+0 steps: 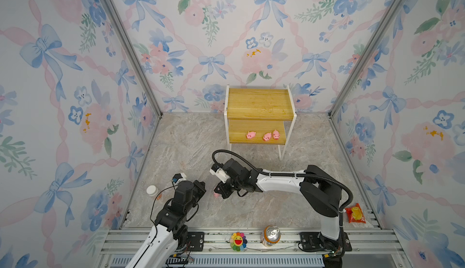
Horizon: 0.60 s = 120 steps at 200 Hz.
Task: Place and organize the plastic toys onto the shelf
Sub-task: 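Move the right gripper across to the pig beside the left gripper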
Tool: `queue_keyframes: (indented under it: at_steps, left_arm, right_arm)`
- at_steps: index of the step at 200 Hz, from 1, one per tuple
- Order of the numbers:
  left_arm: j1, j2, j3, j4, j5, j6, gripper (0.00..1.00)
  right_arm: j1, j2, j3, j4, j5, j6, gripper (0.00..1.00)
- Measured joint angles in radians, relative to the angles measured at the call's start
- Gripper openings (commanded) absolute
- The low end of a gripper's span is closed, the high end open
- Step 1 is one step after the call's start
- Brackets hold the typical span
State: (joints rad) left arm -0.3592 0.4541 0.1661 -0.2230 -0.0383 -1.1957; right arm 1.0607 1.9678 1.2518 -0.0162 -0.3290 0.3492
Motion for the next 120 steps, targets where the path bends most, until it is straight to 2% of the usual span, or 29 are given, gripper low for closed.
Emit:
queue_keyframes:
  at_steps: [120]
  left_arm:
    - [0.006, -0.006, -0.017, -0.011, 0.000, 0.009, 0.00]
  right_arm:
    - [-0.021, 0.030, -0.037, 0.002, 0.000, 0.011, 0.01]
